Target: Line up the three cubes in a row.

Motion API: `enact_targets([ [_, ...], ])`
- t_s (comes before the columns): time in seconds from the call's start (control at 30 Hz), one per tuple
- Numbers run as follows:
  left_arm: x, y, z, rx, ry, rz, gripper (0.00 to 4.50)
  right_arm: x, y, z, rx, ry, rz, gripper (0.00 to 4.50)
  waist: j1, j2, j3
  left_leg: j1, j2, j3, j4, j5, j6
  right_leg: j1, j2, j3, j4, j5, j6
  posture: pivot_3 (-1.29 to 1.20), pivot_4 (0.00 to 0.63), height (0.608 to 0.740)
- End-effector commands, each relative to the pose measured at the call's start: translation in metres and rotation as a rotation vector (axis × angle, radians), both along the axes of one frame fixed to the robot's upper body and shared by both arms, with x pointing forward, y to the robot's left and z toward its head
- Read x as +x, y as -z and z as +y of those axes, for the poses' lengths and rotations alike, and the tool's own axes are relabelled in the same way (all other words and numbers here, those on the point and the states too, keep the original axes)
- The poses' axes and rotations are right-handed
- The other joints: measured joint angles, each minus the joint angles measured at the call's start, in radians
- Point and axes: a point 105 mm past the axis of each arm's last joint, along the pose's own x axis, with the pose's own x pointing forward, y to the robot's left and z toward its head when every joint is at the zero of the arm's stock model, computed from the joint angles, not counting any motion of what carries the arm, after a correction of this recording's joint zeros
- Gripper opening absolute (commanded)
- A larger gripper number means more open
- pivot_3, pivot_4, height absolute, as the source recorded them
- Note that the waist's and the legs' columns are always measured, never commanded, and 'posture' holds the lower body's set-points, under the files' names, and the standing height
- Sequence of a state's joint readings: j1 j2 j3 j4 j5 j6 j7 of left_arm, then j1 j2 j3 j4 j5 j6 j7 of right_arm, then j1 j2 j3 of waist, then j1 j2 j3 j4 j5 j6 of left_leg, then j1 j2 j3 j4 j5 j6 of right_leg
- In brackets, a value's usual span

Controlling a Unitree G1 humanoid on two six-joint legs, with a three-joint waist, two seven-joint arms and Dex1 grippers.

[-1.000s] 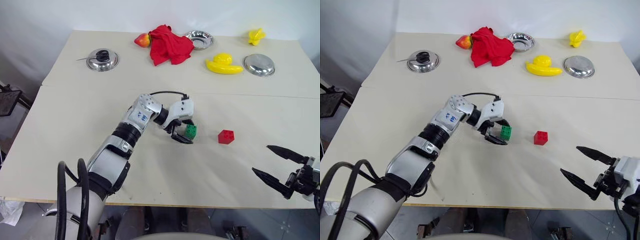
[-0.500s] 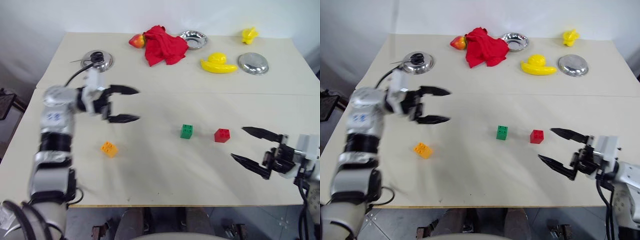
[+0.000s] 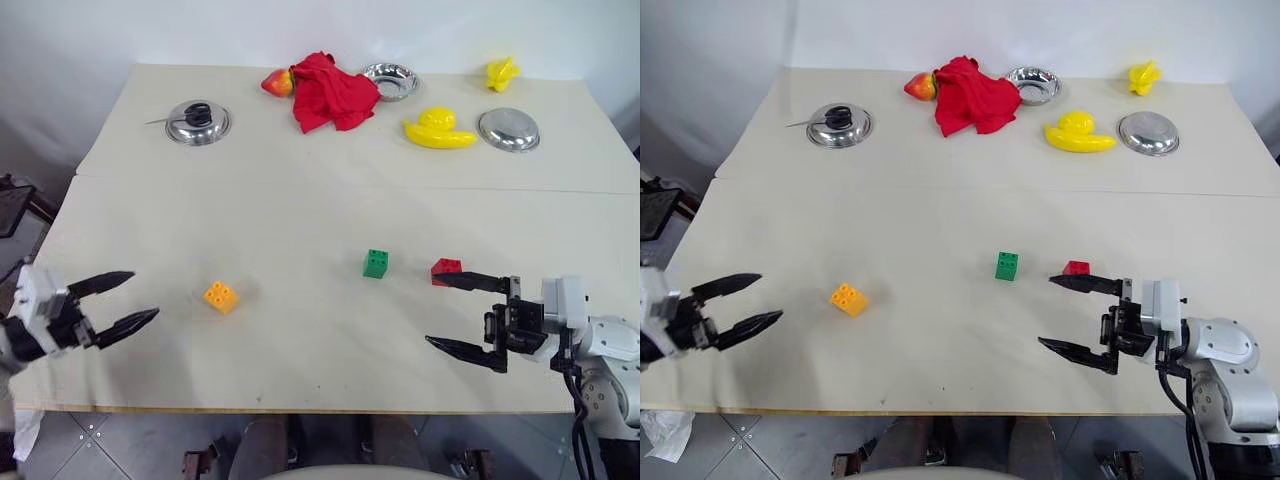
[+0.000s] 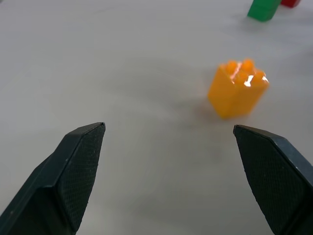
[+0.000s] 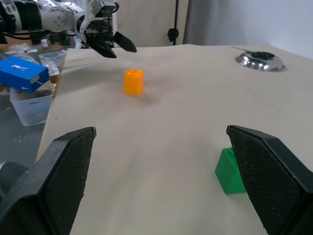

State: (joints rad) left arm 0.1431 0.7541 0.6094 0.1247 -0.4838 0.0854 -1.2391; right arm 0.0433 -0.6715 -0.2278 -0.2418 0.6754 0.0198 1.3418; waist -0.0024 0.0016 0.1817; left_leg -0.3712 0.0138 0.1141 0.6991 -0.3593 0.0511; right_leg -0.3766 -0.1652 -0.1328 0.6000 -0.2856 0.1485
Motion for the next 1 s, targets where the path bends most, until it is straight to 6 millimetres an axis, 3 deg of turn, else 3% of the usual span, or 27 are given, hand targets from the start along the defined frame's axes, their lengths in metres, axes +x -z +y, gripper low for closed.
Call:
enact_targets([
  [0.03, -0.015, -0.002, -0.015, -0.027, -0.004, -0.038, 4.46, 0.002, -0.003, -0.004, 0.007, -0.001, -0.034, 4.5, 0.001, 0.0, 0.0, 0.0, 0.0, 0.0, 0.0, 0.0, 0.0, 0.0, -0.001, 0.0, 0.0, 0.0, 0.0, 0.0, 0.15, 0.74],
  [0.1, -0.018, 0.003, -0.023, -0.051, -0.022, -0.043, 4.46, 0.004, 0.0, -0.007, 0.001, 0.004, -0.031, 4.5, 0.003, 0.0, 0.0, 0.001, 0.0, 0.0, 0.0, 0.0, 0.0, 0.0, -0.001, 0.0, 0.0, 0.0, -0.001, 0.0, 0.15, 0.74],
  [0.27, 0.001, 0.013, -0.065, -0.081, -0.058, -0.096, 4.46, 0.008, 0.014, -0.032, -0.067, 0.052, -0.01, 4.5, 0.005, 0.0, 0.0, 0.001, 0.0, 0.0, 0.0, -0.001, -0.001, 0.0, -0.002, 0.001, 0.001, -0.001, -0.001, 0.0, 0.15, 0.74],
  [0.43, 0.015, 0.019, -0.093, -0.127, -0.089, -0.099, 4.46, 0.005, 0.025, -0.045, -0.084, 0.076, 0.015, 4.5, 0.0, 0.0, -0.001, 0.001, 0.0, 0.001, 0.0, 0.0, 0.0, 0.0, 0.0, -0.001, 0.001, 0.0, -0.001, 0.0, 0.15, 0.74],
  [0.57, 0.022, 0.028, -0.097, -0.102, -0.137, -0.077, 4.46, 0.0, 0.033, -0.048, -0.085, 0.089, 0.04, 4.5, -0.001, 0.001, -0.001, 0.002, 0.001, 0.003, -0.001, 0.0, 0.0, 0.0, 0.001, 0.0, 0.001, -0.001, -0.001, 0.0, 0.15, 0.74],
  [0.67, 0.021, 0.032, -0.1, -0.097, -0.118, -0.049, 3.89, -0.002, 0.035, -0.048, -0.082, 0.094, 0.041, 4.5, 0.0, 0.001, -0.001, 0.002, 0.001, 0.003, 0.0, 0.0, 0.0, 0.0, 0.0, 0.0, 0.001, -0.001, -0.001, 0.0, 0.15, 0.74],
  [0.93, 0.027, 0.034, -0.105, -0.079, -0.041, -0.06, 1.49, -0.003, 0.037, -0.056, -0.08, 0.17, 0.036, 4.5, 0.006, 0.002, -0.002, 0.002, 0.001, 0.002, -0.001, -0.001, -0.001, 0.0, -0.001, 0.0, -0.001, -0.001, -0.001, 0.0, 0.15, 0.74],
  [1.0, 0.032, 0.02, -0.117, -0.105, 0.093, -0.085, 1.47, -0.005, 0.036, -0.062, -0.083, 0.203, 0.029, 4.5, 0.009, 0.002, -0.002, 0.002, 0.0, 0.002, 0.0, -0.001, -0.002, 0.0, -0.002, 0.0, -0.003, -0.001, -0.001, 0.0, 0.15, 0.74],
])
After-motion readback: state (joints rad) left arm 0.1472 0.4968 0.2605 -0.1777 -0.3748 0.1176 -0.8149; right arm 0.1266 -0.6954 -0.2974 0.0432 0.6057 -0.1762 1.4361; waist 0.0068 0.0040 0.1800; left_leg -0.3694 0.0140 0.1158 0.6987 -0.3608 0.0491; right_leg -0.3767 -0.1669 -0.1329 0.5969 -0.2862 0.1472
